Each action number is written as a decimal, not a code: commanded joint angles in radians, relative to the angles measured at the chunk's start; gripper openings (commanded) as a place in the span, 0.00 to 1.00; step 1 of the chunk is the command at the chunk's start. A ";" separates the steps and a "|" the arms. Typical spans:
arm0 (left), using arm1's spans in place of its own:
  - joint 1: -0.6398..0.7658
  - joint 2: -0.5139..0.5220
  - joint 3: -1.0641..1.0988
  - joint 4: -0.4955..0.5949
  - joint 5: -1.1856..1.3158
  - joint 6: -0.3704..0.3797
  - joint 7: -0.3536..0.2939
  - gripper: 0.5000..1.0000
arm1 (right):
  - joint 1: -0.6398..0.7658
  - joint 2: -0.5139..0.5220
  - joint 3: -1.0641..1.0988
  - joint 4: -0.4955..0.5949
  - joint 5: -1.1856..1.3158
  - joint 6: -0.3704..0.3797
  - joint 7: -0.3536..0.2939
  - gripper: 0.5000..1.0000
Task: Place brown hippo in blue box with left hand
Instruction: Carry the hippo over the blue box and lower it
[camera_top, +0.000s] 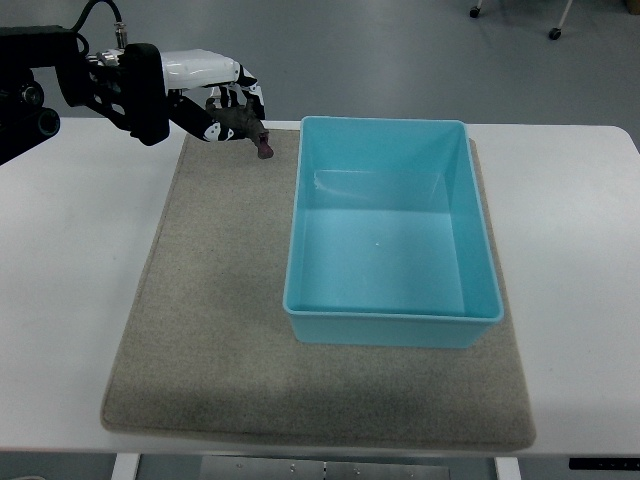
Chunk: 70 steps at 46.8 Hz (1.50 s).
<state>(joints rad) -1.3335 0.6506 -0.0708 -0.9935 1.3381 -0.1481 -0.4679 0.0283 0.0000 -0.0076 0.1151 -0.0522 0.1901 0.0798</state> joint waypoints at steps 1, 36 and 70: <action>-0.007 -0.020 0.000 -0.002 0.003 -0.008 0.002 0.00 | -0.001 0.000 0.000 0.000 0.000 0.000 0.000 0.87; 0.025 -0.315 0.008 0.038 0.016 0.002 0.005 0.00 | -0.001 0.000 0.000 0.000 0.000 0.000 0.000 0.87; 0.089 -0.355 0.003 0.042 -0.063 0.082 0.005 0.99 | -0.001 0.000 0.000 0.000 0.000 0.000 0.000 0.87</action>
<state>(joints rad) -1.2486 0.2926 -0.0660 -0.9509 1.3108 -0.0662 -0.4632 0.0276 0.0000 -0.0077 0.1148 -0.0521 0.1904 0.0798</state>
